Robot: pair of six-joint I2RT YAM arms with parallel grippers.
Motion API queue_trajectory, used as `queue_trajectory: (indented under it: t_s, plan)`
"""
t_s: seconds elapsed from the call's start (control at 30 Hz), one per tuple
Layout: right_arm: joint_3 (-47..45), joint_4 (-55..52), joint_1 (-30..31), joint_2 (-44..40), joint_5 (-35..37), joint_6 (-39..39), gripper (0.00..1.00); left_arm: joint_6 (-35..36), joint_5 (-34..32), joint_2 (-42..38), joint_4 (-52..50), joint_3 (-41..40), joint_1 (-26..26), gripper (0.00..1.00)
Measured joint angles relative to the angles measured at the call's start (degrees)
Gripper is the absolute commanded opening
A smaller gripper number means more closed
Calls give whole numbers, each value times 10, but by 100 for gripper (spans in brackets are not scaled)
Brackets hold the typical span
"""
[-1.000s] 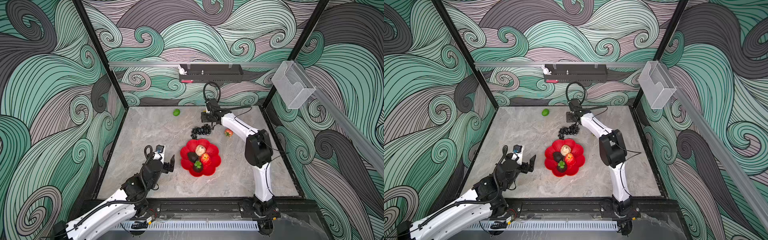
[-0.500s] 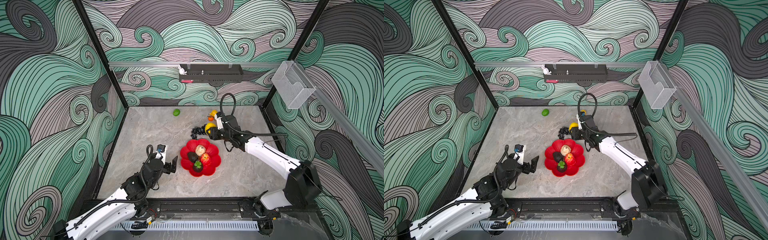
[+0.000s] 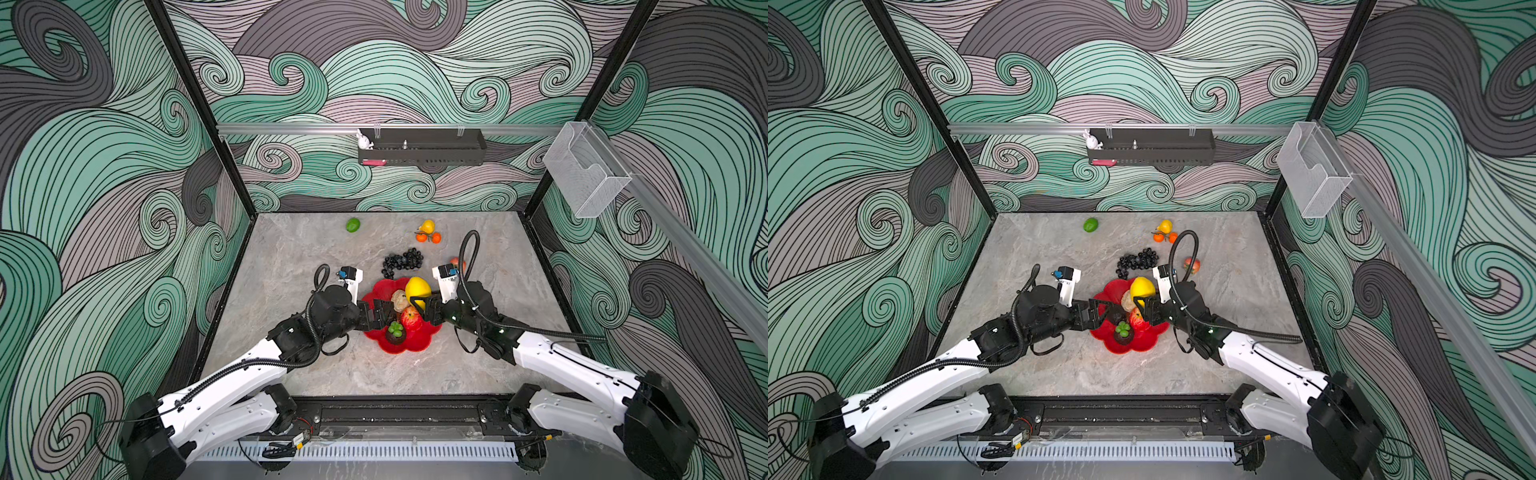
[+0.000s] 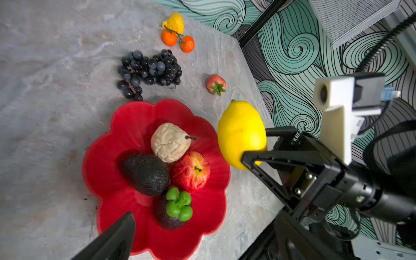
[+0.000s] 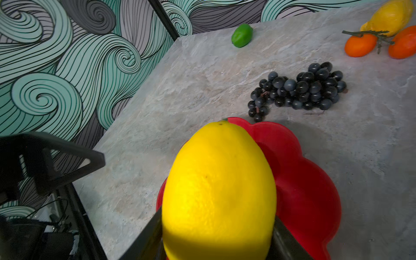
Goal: Arrange fruit in a fruit bowl
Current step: Place the fruit in the fruit bowl.
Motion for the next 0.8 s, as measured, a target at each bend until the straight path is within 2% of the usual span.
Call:
queue_trajectory:
  t_s: [0.13, 0.3, 0.8]
  plan:
    - [-31, 43, 49, -14, 21, -23, 54, -35, 52, 35, 10, 26, 0, 99]
    - [-42, 73, 88, -21, 42, -54, 54, -63, 84, 73, 28, 39, 0, 96]
    - [-52, 120, 130, -33, 77, -83, 54, -89, 115, 93, 57, 39, -1, 81]
